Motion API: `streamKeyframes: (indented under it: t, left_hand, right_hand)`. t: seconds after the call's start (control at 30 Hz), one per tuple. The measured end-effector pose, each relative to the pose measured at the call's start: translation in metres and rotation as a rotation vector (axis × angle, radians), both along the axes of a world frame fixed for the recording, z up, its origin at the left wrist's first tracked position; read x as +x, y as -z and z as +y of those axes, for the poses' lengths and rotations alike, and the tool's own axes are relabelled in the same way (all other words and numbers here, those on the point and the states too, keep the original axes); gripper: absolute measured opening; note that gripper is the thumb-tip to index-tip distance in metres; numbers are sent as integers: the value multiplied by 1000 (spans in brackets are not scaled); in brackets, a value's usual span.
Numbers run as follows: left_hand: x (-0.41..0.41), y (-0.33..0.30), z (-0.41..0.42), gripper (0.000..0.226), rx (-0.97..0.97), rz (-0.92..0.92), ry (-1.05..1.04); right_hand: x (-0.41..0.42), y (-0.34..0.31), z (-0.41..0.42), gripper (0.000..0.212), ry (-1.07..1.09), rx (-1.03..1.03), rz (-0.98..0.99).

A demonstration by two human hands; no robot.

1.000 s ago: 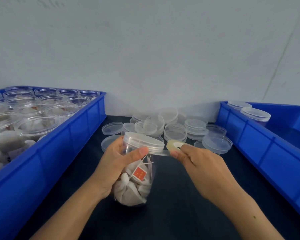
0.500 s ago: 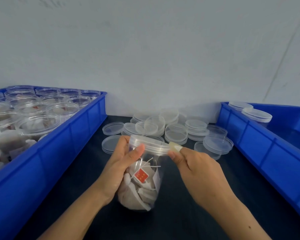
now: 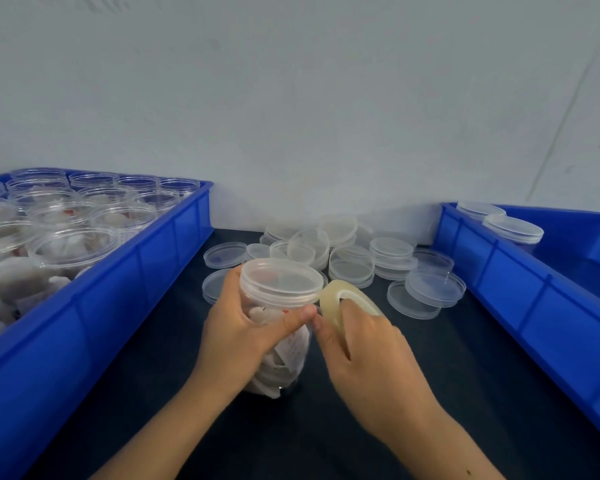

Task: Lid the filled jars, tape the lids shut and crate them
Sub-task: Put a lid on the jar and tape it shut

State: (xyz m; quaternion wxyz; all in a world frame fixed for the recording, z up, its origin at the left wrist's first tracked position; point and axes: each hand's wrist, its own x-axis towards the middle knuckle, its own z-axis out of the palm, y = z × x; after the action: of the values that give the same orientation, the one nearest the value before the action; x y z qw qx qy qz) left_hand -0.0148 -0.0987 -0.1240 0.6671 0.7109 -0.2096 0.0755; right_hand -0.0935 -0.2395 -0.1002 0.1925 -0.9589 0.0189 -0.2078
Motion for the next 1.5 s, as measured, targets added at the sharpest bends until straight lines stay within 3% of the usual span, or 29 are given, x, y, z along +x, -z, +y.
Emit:
streamKeyframes:
  t: [0.27,0.5,0.57,0.7,0.9,1.03,1.2,1.3,1.4,1.5]
  left_hand:
    - [9,-2,9,69,-136,74,98]
    - [12,-3,11,66,-174,189,368]
    - [12,-5,10,73,-188,235,415]
    - [11,-6,9,109,-222,291,405]
    - [8,-6,8,113,-210,291,450]
    - [7,-5,10,98,-194,235,451]
    - [5,-5,13,55,-106,94,378]
    - [-3,-5,8,66,-53,19,346]
    - [-6,-3,1,72,-3,-73,177]
    - [-3,-2,-1,72,-45,-62,97]
  right_hand:
    - [-3,-17,-16,55,-55,-152,-20]
    - [1,-20,-36,71,8,-162,-9]
    - [2,-19,-40,77,14,-140,6]
    - [3,-19,-41,74,15,-102,36]
    - [1,-20,-36,72,32,-71,56]
    - [0,-20,-34,68,53,-63,79]
    - [-2,-19,-22,66,109,-122,84]
    - [-4,-16,-13,69,145,-150,79]
    - [-6,-13,-5,65,139,-207,49]
    - [-5,-10,-2,63,84,-114,85]
